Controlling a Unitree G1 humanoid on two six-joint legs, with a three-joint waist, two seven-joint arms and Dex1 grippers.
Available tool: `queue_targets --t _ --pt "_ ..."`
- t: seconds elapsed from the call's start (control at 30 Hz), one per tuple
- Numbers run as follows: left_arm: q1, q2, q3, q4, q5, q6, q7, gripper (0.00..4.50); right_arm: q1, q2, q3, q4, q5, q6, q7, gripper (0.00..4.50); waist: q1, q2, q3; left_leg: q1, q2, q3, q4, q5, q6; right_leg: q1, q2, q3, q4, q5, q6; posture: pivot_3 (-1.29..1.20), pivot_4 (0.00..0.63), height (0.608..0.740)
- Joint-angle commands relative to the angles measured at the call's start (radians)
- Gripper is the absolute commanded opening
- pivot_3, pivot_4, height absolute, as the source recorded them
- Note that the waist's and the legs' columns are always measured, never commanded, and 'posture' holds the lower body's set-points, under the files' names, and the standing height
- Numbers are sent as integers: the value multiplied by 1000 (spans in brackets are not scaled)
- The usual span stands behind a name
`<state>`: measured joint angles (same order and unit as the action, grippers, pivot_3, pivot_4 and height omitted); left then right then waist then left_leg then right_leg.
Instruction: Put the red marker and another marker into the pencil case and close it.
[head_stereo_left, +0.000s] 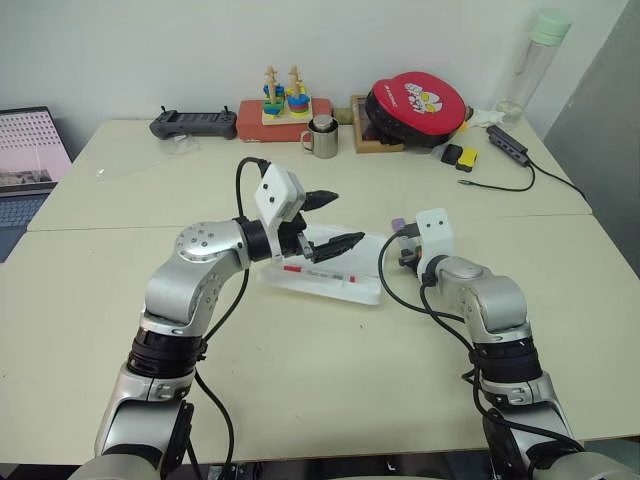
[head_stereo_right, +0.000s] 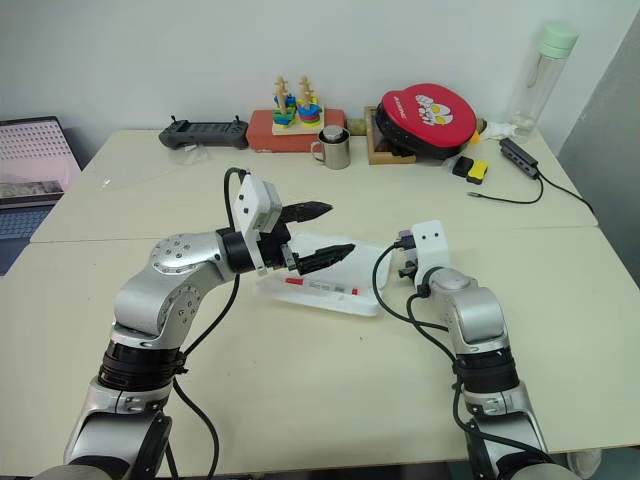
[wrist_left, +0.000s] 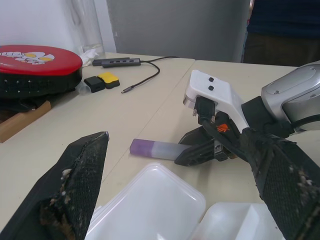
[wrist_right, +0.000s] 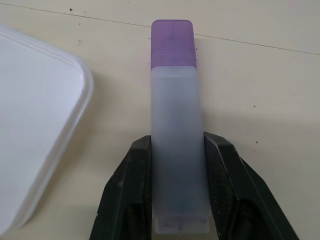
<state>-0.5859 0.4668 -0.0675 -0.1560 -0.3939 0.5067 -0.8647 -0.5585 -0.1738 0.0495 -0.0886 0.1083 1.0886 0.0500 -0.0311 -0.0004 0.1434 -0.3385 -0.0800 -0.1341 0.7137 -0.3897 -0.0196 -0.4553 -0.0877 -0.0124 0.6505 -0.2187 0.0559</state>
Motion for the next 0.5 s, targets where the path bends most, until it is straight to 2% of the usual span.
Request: queue_targets --t 0.03,0.13,0.23,0.37,0.5 --pt "-2 10 23 -28 -18 -17 -5 4500 10 6 -50 -20 0 -1 -10 1065 0 0 0 0 0 0 0 0 0 0 0 0 0 0 0 0 150 740" --pt "15 33 44 -33 -23 -14 -13 4500 -9 -18 -64 -34 12 -78 33 1065 -1 0 0 0 0 0 0 0 0 0 0 0 0 0 0 0 150 740" --pt "75 115 103 -43 -42 -10 -54 4500 -77 -75 -76 -93 92 -173 189 1065 -9 1 1 0 0 1 -1 0 0 -1 0 0 0 0 0 0 150 740" --pt "183 221 187 -66 -87 -22 -127 4500 -147 -149 0 -186 248 -127 450 1065 -30 2 1 0 3 1 -3 0 0 -2 2 0 -1 0 0 0 150 740" --pt "299 307 234 -97 -101 -25 -180 4500 -230 -152 91 -175 308 -62 544 1065 -32 2 1 2 3 0 -5 0 0 -1 2 0 -3 0 0 0 150 740"
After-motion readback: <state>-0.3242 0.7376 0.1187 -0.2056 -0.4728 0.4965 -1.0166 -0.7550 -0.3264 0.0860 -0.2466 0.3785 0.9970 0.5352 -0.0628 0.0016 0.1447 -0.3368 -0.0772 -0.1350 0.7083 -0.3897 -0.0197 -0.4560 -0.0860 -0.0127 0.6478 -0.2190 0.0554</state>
